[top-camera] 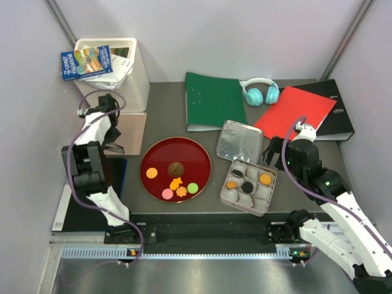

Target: Pack the cookies

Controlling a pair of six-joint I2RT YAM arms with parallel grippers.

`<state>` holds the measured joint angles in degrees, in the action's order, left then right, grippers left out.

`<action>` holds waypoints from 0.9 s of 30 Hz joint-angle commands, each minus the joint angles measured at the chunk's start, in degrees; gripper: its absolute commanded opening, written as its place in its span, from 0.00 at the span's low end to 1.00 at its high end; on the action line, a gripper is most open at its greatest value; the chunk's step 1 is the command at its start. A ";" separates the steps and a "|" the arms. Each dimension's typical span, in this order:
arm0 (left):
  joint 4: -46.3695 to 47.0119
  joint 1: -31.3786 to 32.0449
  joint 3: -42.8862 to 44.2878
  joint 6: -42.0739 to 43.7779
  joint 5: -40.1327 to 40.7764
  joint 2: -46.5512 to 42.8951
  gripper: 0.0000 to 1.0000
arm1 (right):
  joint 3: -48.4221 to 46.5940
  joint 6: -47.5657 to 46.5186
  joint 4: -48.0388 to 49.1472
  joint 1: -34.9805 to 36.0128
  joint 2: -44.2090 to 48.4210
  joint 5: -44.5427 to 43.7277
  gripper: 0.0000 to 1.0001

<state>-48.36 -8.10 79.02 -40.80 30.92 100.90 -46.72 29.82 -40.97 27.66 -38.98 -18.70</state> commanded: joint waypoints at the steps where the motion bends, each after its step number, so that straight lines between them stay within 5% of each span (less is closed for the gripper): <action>1: 1.60 -2.36 1.40 2.65 0.12 0.61 0.68 | 0.49 -0.20 2.83 0.55 -0.22 0.33 0.99; 6: 1.87 -2.36 1.31 2.83 -3.31 -1.84 0.99 | -0.04 -0.82 3.53 1.52 -1.62 0.07 0.99; 15: 0.55 0.00 1.84 1.25 -10.17 -10.54 0.99 | -1.88 -2.14 4.14 2.84 -3.91 -0.20 0.99; 27: 10.90 31.20 0.43 3.62 -19.22 -12.40 0.99 | -5.66 -1.79 2.83 2.75 -11.73 1.12 0.99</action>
<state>-43.00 18.48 79.09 -38.35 17.28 88.55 -48.64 28.49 -38.94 29.89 -48.97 -17.76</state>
